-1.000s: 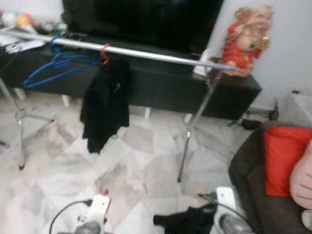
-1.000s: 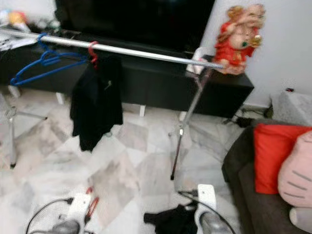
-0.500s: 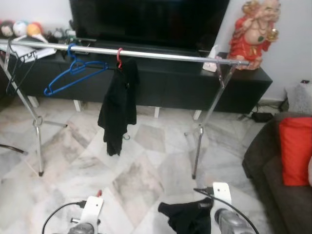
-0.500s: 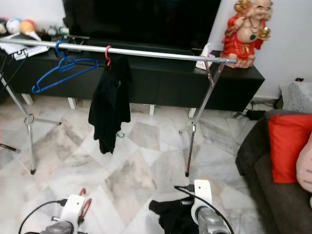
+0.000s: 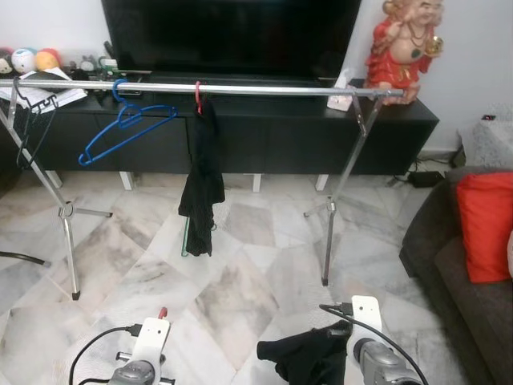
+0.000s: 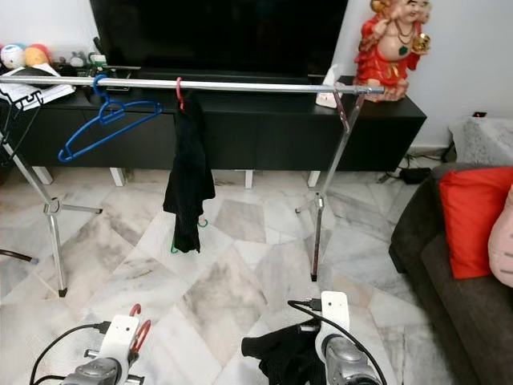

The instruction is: Hang hanger

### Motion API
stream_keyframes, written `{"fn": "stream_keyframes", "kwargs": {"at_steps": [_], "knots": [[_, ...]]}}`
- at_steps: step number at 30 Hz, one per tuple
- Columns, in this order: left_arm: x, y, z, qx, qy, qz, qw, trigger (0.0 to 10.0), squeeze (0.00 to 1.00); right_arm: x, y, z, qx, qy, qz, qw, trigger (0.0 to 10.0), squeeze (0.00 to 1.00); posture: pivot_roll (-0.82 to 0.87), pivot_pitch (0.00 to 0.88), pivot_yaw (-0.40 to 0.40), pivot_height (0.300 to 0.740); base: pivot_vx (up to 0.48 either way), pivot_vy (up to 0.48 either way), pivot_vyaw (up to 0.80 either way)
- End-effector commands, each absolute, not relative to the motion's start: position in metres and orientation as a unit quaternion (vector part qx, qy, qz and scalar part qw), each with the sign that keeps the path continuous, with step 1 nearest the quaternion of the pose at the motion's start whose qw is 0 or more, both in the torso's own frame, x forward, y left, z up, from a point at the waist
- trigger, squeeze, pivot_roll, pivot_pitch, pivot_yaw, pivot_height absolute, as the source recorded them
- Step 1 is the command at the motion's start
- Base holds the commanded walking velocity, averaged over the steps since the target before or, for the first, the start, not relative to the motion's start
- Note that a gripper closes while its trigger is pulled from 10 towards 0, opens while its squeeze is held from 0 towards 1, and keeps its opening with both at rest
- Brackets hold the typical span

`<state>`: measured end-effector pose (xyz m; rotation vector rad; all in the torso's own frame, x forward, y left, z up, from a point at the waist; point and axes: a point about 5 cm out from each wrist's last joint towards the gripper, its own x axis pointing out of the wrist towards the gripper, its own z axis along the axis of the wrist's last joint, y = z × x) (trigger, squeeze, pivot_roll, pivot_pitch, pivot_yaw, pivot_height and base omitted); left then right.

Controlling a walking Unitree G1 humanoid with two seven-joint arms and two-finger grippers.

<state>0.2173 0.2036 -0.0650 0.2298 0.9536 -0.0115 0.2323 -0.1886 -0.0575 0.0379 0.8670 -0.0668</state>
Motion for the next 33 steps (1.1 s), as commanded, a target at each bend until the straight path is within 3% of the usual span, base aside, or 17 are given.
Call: {"fn": "stream_keyframes", "kwargs": {"at_steps": [1, 33], "knots": [[0.217, 0.2036, -0.0653, 0.112, 0.462, -0.007, 0.879, 10.0, 0.0, 0.2377, -0.1899, -0.0538, 0.023, 0.411, -0.039, 0.91, 10.0, 0.0, -0.1, 0.0, -0.042, 0.74, 0.0, 0.0, 0.0], [0.2175, 0.2041, -0.065, 0.114, 0.462, -0.008, 0.879, 10.0, 0.0, 0.2389, -0.1892, -0.0531, 0.024, 0.41, -0.039, 0.911, 10.0, 0.0, -0.1, 0.0, -0.039, 0.74, 0.0, 0.228, 0.0]]}}
